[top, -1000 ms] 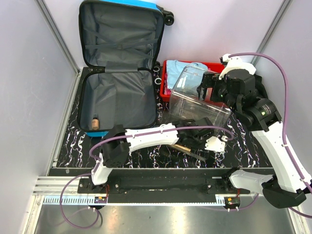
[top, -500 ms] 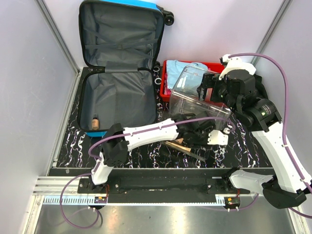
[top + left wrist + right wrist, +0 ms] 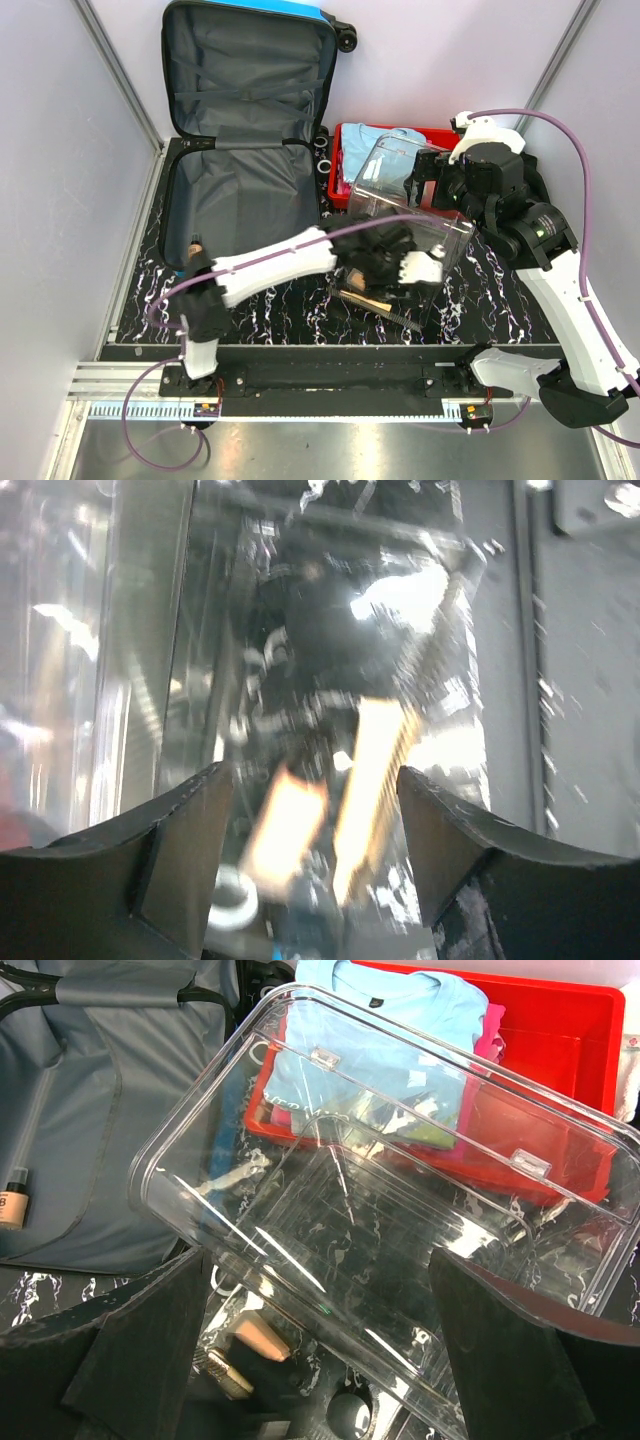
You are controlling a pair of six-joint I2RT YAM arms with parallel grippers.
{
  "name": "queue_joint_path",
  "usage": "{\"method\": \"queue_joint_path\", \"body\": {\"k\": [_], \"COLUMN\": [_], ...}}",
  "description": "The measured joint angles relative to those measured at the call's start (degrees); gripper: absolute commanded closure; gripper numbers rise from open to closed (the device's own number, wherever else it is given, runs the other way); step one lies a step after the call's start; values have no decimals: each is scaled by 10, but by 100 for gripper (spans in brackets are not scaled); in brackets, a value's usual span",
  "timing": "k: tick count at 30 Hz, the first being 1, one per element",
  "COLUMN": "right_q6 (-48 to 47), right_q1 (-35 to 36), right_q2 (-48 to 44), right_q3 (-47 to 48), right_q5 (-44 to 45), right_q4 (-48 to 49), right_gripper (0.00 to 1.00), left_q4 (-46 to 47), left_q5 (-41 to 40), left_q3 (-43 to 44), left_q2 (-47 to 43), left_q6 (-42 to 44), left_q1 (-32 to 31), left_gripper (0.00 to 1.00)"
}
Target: Open, take out, and arrange the luggage
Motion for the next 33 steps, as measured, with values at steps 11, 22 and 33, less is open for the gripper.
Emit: {"method": "queue_joint_path", "body": {"k": [11, 22, 33], "right_q6": [-14, -59, -95], "right_q1": [0, 0, 0], "right_q2": [9, 60, 85], "right_q3": [-20, -29, -29], "right_q5": [-21, -30, -28], "right_q4": [26, 54, 69], "right_gripper": [5, 4, 4], "left_q4": [-113, -135, -125], "left_q5": [78, -3, -126], "left_q3": [-60, -151, -216], "left_q2": [-196, -194, -31], "left_q6": [-12, -6, 60], "left_q1": [250, 589, 655], "left_gripper": [40, 65, 69]}}
